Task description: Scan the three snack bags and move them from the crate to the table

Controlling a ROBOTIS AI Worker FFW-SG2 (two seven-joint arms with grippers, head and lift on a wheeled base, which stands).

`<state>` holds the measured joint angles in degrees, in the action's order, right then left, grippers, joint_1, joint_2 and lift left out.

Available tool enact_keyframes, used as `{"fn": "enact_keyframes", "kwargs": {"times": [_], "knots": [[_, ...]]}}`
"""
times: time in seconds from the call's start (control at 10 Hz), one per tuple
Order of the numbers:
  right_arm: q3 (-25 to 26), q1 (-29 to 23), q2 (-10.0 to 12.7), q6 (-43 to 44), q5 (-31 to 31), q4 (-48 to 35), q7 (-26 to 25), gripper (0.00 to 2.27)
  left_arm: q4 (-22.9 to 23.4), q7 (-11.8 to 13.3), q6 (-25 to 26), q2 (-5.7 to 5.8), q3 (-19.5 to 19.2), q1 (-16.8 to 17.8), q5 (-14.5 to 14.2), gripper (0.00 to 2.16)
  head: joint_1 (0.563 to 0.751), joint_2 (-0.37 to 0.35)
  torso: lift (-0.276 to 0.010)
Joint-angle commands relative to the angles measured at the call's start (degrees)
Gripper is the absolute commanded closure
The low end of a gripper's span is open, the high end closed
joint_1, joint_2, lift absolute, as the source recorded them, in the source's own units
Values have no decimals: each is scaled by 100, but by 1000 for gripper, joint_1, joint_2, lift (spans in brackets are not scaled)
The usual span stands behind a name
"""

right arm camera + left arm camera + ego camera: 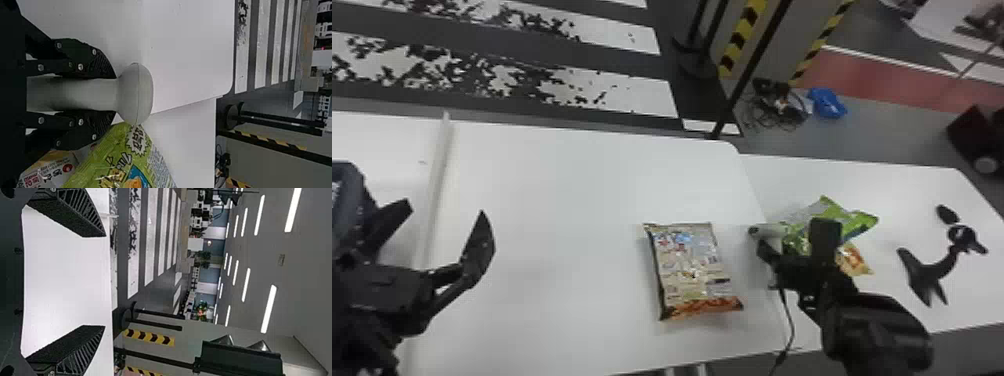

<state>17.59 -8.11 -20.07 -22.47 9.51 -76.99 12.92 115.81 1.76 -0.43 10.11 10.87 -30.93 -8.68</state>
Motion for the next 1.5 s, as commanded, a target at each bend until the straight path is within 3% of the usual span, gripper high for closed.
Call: {"fn": "enact_keyframes", "kwargs": {"times": [0.0,0.3,0.6,0.7,1.0,1.2,1.4], "knots": [[157,-253,12,71,279,-299,-26,2240,-5,0,22,-1,38,-10,59,33,695,-350,-62],[728,-1685,319,-984,1026,-2909,-123,2243,-5,9,22,-18,38,8,59,33,695,-350,-62],[807,-2757,811,-1265,1439,-4403,-123,2240,-14,9,-13,-1,82,8,24,33,695,-350,-62],[728,-2986,873,-1318,1510,-4711,-79,2240,-49,9,-31,-1,73,26,24,33,695,-350,-62],[96,-3171,926,-1406,1255,-4931,-185,2240,-49,9,-119,-9,91,-10,-2,33,695,-350,-62],[-318,-2810,926,-984,771,-4227,-237,2243,-5,9,-224,-1,64,-80,-2,33,695,-308,-62],[-423,-2661,873,-456,569,-3726,-352,2240,-14,0,-242,8,38,-115,-2,33,695,-295,-62]]}}
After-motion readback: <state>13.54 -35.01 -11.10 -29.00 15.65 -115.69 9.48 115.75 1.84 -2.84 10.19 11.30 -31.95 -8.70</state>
